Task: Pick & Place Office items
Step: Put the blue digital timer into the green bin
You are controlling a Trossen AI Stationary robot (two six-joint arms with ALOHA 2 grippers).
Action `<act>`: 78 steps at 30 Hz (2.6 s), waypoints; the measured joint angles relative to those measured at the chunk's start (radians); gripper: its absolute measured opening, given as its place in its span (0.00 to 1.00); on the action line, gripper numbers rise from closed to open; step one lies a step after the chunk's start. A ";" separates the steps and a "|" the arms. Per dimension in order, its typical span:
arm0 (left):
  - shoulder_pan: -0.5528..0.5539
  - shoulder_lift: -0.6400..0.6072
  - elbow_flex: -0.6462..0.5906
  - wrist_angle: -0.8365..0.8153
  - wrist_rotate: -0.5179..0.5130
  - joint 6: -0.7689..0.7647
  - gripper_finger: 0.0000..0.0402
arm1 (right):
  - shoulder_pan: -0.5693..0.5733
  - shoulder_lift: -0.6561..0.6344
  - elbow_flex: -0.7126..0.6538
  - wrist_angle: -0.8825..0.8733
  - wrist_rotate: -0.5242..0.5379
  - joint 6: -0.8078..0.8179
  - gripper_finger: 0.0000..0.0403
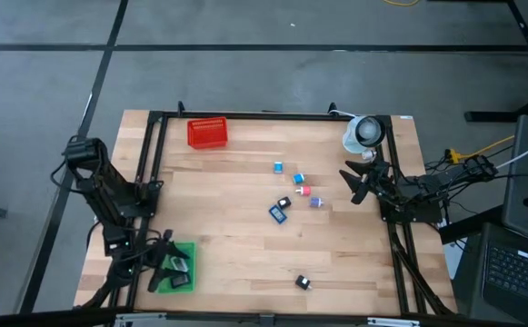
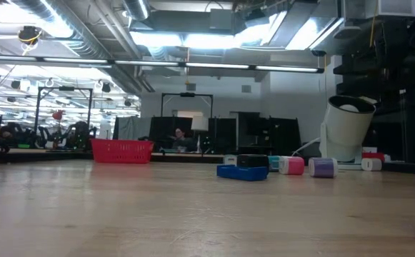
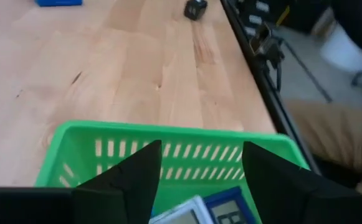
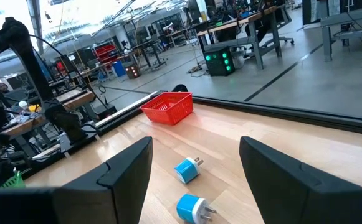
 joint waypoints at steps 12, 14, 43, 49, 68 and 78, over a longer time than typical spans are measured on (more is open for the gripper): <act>0.291 -0.232 0.000 0.147 0.048 0.442 0.49 | 0.000 0.000 0.000 -0.021 0.001 -0.007 0.61; 0.377 -0.302 0.000 0.178 0.135 0.577 0.48 | 0.000 0.000 0.000 -0.033 0.001 -0.008 0.61; 1.357 0.180 0.486 -0.470 1.040 1.514 0.46 | 0.000 0.000 0.000 -0.040 0.000 0.007 0.61; 1.357 0.382 0.649 -0.482 1.030 1.625 0.46 | 0.000 0.000 0.000 -0.039 0.000 0.024 0.61; 1.389 0.528 0.858 -0.591 1.073 1.831 0.46 | 0.000 0.000 0.000 -0.039 -0.026 0.026 0.61; 1.389 0.550 0.861 -0.570 1.079 1.872 0.42 | 0.000 0.000 0.000 -0.038 -0.026 0.031 0.61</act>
